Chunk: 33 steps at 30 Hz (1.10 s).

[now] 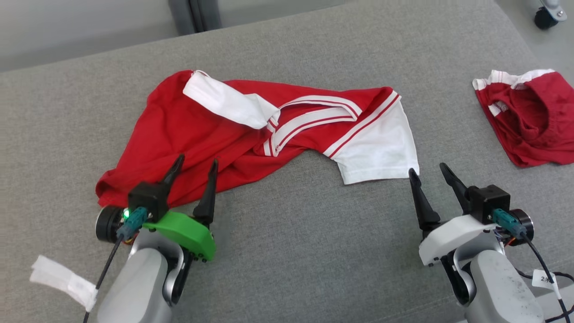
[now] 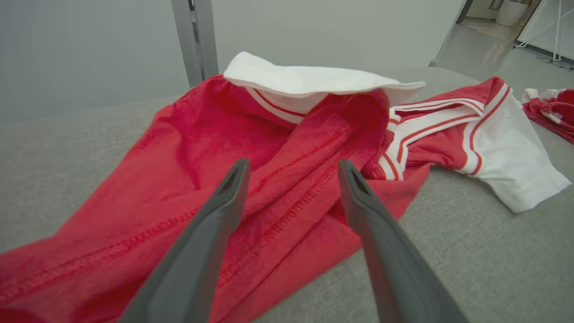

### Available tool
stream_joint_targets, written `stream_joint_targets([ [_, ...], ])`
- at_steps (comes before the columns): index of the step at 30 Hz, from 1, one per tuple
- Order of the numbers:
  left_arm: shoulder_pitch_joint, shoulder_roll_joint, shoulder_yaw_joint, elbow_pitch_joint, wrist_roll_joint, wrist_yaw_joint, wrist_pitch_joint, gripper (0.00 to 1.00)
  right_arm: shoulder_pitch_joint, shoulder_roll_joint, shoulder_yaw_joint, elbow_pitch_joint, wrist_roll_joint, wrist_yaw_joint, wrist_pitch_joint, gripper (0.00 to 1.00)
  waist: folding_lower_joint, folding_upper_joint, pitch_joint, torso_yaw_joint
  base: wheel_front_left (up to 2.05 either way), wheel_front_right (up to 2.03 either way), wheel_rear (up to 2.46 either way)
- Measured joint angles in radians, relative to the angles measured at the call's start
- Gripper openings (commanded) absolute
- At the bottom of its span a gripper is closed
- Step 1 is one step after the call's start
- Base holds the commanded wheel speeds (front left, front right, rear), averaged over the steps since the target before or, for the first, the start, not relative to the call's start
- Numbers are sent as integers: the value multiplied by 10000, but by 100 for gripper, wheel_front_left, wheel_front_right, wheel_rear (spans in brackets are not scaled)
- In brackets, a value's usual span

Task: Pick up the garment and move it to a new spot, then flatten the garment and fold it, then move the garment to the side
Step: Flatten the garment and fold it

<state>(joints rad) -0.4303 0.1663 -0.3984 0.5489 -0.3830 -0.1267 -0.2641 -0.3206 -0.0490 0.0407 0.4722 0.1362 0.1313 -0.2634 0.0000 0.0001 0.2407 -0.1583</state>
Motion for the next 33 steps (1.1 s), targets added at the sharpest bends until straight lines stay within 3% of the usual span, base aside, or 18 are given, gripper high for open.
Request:
stream_joint_targets([
  [15, 3844, -988, 3524, -1400, 1336, 125, 0, 100, 1363, -4, -416, 330, -194, 0, 0, 100, 0, 0, -1658, 770, 0, 0, 0],
  [23, 4133, -1126, 3722, -1482, 1574, 25, 0, 100, 1210, -6, 286, 153, -368, 0, 0, 100, 0, 0, -1743, 1374, 0, 0, 0],
  [28, 3659, -1145, 3597, -1455, 1547, -6, 0, 100, -86, 0, 1530, 36, -686, 0, 0, 100, 0, 0, -1434, 1736, 0, 0, 0],
  [33, 3375, -1160, 3156, -1411, 1279, -10, 0, 100, -1653, 4, 2499, 828, -1172, 0, 0, 100, 0, 0, -1133, 2226, 0, 0, 0],
])
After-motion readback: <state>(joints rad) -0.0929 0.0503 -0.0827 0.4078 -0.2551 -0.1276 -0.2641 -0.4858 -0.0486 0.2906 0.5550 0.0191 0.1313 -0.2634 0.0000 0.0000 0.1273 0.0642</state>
